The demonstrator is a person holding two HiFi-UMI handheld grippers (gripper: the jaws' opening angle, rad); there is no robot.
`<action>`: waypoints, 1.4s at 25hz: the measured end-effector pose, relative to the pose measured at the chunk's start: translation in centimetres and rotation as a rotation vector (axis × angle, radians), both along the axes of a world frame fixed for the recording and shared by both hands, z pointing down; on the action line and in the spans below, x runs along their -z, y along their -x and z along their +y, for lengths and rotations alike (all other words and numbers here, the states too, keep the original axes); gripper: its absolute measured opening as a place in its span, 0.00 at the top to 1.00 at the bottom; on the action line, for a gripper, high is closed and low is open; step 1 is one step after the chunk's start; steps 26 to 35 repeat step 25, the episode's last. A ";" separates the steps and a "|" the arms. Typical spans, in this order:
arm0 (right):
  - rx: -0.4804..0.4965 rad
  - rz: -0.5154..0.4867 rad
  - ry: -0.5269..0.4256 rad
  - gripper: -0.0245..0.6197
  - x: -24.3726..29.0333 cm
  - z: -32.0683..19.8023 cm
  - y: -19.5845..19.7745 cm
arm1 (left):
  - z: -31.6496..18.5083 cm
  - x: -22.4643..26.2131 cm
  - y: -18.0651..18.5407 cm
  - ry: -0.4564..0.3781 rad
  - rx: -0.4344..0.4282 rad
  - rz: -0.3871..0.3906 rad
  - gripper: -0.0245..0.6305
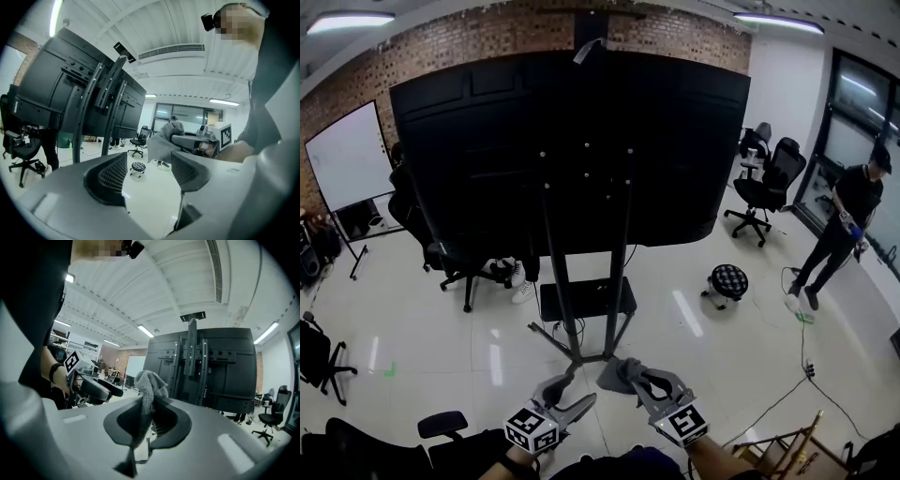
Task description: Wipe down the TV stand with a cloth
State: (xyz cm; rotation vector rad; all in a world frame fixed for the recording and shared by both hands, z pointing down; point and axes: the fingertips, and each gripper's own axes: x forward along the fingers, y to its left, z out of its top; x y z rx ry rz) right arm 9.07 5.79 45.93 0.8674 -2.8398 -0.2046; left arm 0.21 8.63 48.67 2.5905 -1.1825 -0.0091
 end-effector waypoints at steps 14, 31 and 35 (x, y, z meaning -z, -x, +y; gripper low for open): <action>0.103 -0.056 0.140 0.93 -0.8 3.3 -5.8 | 2.4 1.3 -3.4 0.003 0.073 -0.015 0.50; 0.118 -0.069 0.153 0.93 -0.8 3.6 -7.2 | 2.4 -0.7 -4.7 0.034 0.110 -0.028 0.57; 0.118 -0.069 0.153 0.93 -0.8 3.6 -7.2 | 2.4 -0.7 -4.7 0.034 0.110 -0.028 0.57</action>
